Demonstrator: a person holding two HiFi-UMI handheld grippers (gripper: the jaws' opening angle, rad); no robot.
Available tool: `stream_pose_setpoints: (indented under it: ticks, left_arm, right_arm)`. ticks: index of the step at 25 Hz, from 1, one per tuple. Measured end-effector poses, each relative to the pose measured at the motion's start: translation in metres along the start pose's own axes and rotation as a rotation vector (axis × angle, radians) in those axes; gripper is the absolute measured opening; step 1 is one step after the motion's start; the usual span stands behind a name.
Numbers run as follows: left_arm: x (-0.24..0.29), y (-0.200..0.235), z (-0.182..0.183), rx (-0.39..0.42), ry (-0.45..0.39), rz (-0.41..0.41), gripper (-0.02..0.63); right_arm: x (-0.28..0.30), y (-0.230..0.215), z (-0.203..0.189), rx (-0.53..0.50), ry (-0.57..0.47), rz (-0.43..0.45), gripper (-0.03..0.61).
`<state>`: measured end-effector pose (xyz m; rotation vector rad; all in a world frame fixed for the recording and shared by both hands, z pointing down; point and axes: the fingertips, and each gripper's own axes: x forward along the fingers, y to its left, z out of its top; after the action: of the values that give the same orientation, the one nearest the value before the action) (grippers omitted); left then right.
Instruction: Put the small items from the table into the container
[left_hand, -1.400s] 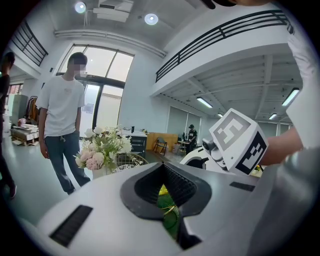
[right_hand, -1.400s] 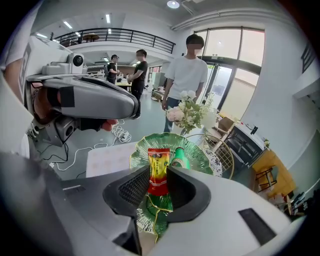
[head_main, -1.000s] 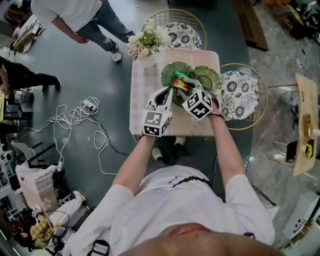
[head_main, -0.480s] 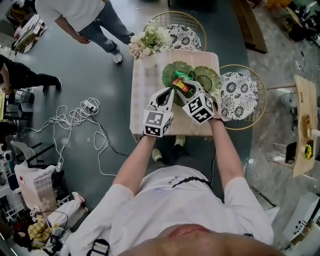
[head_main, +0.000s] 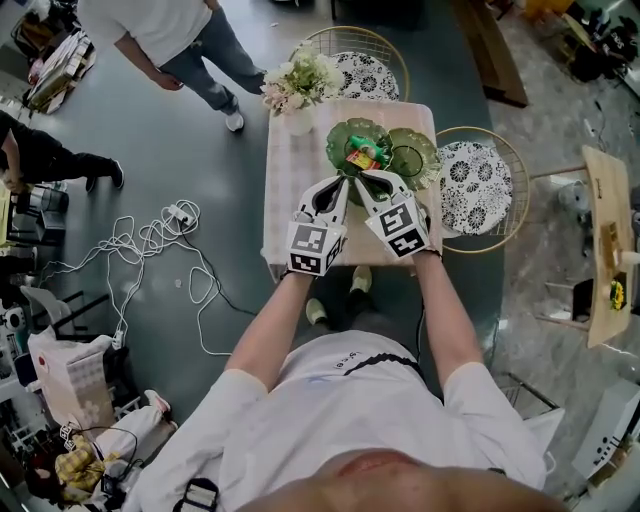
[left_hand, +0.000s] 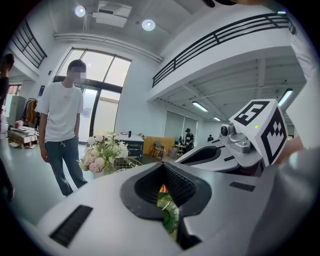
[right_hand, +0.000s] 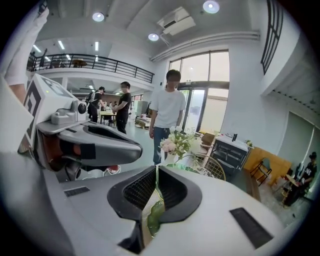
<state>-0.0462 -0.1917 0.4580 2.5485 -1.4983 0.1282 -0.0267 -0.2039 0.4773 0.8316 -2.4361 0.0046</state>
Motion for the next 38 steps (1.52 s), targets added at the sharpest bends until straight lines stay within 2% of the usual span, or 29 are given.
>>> stream_pose_setpoints:
  ticks: [5, 15, 27, 38]
  left_arm:
    - [-0.023, -0.004, 0.001, -0.006, -0.008, -0.010, 0.006]
    - [-0.076, -0.013, -0.021, -0.002, 0.008, -0.034, 0.006]
    - [-0.119, -0.013, -0.076, -0.059, 0.048, -0.043, 0.006]
    - [-0.115, 0.024, -0.148, -0.087, 0.093, 0.004, 0.006]
  right_arm:
    - [-0.015, 0.016, 0.008, 0.116, -0.056, -0.039, 0.020]
    - [-0.037, 0.070, -0.006, 0.312, -0.144, -0.104, 0.015]
    - [-0.028, 0.128, -0.041, 0.389, -0.128, -0.101, 0.015]
    - [0.038, 0.136, -0.102, 0.436, -0.100, -0.103, 0.017]
